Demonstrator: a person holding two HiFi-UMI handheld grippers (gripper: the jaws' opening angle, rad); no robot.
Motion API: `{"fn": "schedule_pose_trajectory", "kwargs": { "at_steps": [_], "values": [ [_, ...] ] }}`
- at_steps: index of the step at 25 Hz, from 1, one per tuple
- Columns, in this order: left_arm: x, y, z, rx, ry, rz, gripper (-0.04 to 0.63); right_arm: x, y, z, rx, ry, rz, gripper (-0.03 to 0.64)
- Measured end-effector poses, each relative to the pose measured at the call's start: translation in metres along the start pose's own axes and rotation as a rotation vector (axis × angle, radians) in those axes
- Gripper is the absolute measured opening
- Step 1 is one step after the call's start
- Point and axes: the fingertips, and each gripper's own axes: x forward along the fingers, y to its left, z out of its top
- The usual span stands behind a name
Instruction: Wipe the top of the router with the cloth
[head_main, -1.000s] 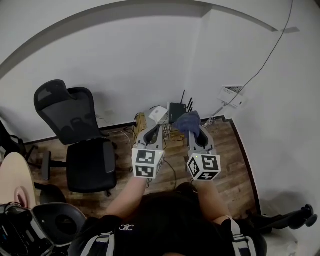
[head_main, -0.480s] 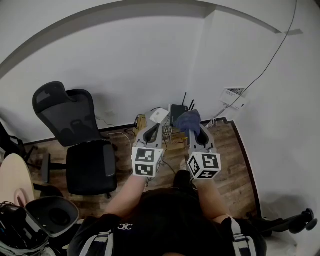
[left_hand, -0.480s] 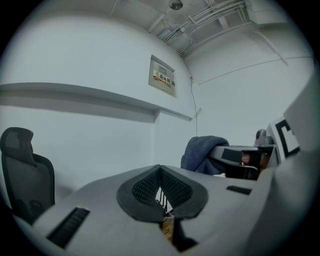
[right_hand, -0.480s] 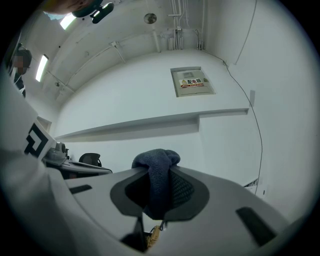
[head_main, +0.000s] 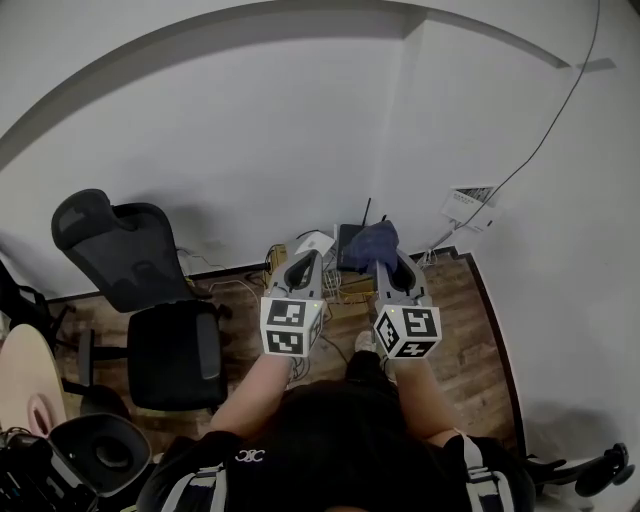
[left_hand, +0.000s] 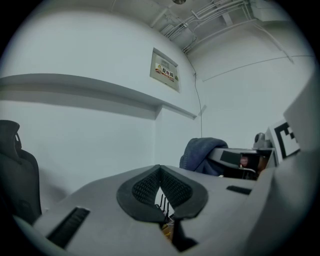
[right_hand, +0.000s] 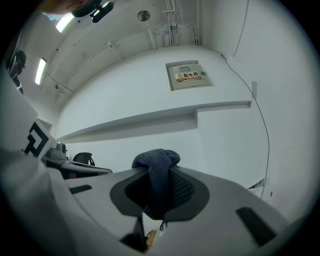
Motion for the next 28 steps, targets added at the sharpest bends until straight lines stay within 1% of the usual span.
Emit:
{"fn": "schedule_pose_trajectory", "kwargs": {
  "at_steps": [3, 7, 11, 14, 17, 20, 24, 26, 28],
  "values": [
    [0.032, 0.003, -0.002, -0.001, 0.008, 0.008, -0.006, 0.026, -0.023, -0.013, 0.015, 0.011, 0.008, 0.04],
    [0.085, 0.009, -0.005, 0.0, 0.044, 0.023, -0.006, 0.075, -0.059, -0.028, 0.047, 0.047, 0.022, 0.04],
    [0.139, 0.002, 0.004, 0.004, 0.069, 0.058, -0.006, 0.118, -0.106, -0.028, 0.058, 0.073, 0.054, 0.04],
    [0.173, -0.002, 0.01, -0.01, 0.09, 0.092, -0.006, 0.141, -0.134, -0.026, 0.054, 0.096, 0.086, 0.04],
    [0.2, -0.002, 0.012, -0.033, 0.107, 0.119, -0.006, 0.162, -0.153, -0.026, 0.05, 0.114, 0.121, 0.04],
    [0.226, 0.005, 0.013, -0.042, 0.132, 0.144, -0.006, 0.191, -0.167, -0.038, 0.052, 0.158, 0.159, 0.04],
    [0.254, 0.023, 0.013, -0.045, 0.169, 0.21, -0.006, 0.23, -0.182, -0.056, 0.071, 0.225, 0.214, 0.04],
    [0.261, 0.027, 0.004, -0.054, 0.196, 0.248, -0.006, 0.24, -0.189, -0.066, 0.073, 0.247, 0.246, 0.04],
    [0.266, 0.032, -0.013, -0.065, 0.235, 0.277, -0.006, 0.25, -0.194, -0.079, 0.074, 0.275, 0.264, 0.04]
  ]
}}
